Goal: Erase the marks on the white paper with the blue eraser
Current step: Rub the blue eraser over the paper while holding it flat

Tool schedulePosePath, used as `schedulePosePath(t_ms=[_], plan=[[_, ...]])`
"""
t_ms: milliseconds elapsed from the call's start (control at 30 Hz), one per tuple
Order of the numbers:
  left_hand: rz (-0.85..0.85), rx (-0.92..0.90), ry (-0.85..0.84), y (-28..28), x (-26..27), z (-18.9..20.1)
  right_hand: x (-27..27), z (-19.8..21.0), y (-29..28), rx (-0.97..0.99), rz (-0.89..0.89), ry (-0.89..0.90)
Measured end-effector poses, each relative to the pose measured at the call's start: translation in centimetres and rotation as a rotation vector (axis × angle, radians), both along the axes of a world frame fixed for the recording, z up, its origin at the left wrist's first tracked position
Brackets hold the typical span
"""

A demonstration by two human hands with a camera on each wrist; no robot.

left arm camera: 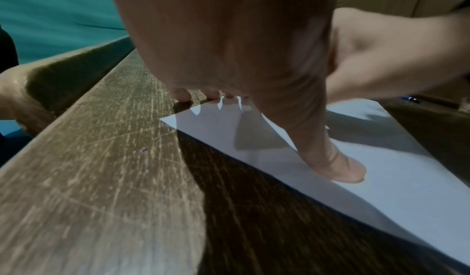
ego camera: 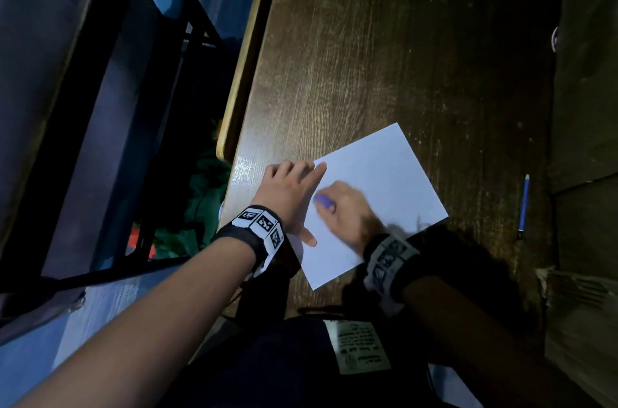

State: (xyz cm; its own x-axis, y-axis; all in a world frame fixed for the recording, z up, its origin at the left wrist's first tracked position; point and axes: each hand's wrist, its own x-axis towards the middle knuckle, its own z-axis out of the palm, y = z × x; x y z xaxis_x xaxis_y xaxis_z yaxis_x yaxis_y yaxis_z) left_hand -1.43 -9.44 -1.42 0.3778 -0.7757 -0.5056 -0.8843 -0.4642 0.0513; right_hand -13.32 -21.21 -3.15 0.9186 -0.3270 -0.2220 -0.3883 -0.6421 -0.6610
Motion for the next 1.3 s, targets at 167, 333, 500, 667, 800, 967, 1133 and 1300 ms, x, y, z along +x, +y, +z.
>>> schedulePosePath(t_ms=[167,333,500,667,800,967,1133,1300], plan=[[-0.003,-0.002,0.026,0.1,0.1,0.2,1.9,-0.8,-3.1,-0.138,-0.400,-0.019],[0.006,-0.007,0.011,0.1,0.0,0.0,-0.2,0.5,0.6,0.051,0.031,0.010],[0.000,-0.001,0.029,0.0,0.1,0.4,2.4,-1.2,-3.6,-0.102,-0.466,-0.047],[-0.001,0.004,0.003,0.0,0.1,0.3,0.0,0.4,0.7,0.065,0.015,0.006],[0.003,-0.001,0.032,0.1,0.2,0.4,3.0,0.2,-5.5,-0.142,-0.463,-0.030],[0.005,0.006,0.015,-0.1,0.1,0.2,-0.1,1.1,2.1,0.052,0.113,0.022],[0.003,0.011,0.025,0.1,0.2,0.3,3.2,0.1,-4.7,-0.150,-0.389,-0.020],[-0.001,0.015,0.012,0.0,0.2,0.3,0.3,0.4,2.2,0.028,-0.017,0.034]])
